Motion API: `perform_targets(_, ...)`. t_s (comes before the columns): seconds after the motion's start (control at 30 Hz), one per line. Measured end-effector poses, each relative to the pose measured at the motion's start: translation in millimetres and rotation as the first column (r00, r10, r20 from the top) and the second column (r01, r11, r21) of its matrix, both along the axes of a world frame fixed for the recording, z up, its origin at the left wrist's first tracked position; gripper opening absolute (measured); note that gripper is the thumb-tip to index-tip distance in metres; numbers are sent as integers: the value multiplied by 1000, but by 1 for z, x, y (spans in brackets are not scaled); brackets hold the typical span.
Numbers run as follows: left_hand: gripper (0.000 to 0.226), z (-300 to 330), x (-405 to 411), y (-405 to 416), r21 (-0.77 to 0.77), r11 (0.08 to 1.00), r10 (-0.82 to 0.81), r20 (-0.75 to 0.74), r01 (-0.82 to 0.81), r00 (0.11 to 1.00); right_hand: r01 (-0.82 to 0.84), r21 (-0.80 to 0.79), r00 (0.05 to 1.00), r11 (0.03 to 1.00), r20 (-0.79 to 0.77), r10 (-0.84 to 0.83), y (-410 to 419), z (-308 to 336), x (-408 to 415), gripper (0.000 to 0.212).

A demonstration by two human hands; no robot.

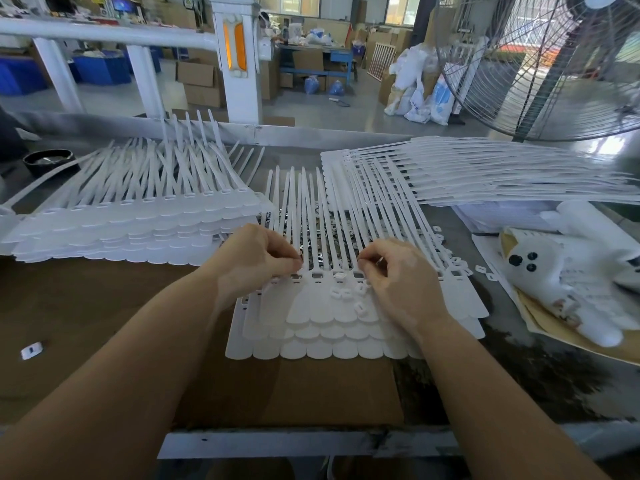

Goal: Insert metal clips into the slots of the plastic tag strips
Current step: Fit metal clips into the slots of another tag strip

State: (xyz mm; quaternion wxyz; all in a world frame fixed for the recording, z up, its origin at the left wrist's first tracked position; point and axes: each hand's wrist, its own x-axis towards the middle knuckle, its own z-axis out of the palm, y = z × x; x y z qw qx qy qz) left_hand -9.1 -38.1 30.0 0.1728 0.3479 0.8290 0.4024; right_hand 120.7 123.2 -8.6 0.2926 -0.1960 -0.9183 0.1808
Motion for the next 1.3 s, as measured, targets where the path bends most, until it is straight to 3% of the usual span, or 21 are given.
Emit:
perform_targets(0.33,8,6,-1,5,-103,989,126,161,-110,979,0,-3,1000,1000,-6,0,0,1,1,5)
perform_targets(0.9,11,13,-7,12,-261,963,109,141,-69,984,-3,8,1000,1000,2,3,-1,1,0,5)
perform_targets(1.13,9,12,-7,12,-239,968,95,86,-72,992,-4,6,1000,1000,8,4,-1,0,1,5)
perform_targets(1.3,11,6,4,20,-78,997,18,-61,-23,998,-2,7,1000,1000,12,2,-1,1,0,5)
